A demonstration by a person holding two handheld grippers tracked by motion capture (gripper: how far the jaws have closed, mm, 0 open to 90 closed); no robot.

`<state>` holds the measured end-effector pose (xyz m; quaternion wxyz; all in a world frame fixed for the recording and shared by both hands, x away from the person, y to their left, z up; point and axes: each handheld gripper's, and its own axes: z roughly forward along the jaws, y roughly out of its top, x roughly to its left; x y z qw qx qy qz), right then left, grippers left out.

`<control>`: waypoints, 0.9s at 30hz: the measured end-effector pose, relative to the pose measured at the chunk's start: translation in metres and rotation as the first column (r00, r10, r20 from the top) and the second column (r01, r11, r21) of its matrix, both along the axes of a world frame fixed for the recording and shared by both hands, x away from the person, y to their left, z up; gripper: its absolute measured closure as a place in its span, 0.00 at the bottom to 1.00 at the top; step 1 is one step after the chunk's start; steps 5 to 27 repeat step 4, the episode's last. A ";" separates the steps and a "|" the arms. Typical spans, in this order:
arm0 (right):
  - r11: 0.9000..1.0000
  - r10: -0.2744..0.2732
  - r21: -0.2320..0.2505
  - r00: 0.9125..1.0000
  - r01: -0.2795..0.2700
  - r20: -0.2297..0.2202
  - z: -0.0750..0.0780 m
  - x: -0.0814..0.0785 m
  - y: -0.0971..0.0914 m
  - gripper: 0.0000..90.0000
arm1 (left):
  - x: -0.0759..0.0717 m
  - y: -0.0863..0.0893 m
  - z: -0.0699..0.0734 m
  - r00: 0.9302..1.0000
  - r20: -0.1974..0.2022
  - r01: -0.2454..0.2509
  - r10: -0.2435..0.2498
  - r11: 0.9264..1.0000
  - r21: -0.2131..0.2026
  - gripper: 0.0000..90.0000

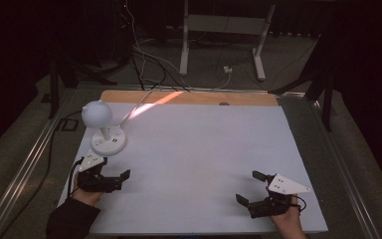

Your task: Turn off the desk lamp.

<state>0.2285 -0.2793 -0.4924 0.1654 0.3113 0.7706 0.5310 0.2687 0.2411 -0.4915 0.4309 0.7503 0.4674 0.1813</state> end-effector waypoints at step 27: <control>1.000 0.002 -0.002 1.000 -0.002 0.002 0.000 0.000 0.000 0.00 | -0.004 -0.003 -0.008 0.999 -0.015 0.036 -0.036 0.999 0.015 0.01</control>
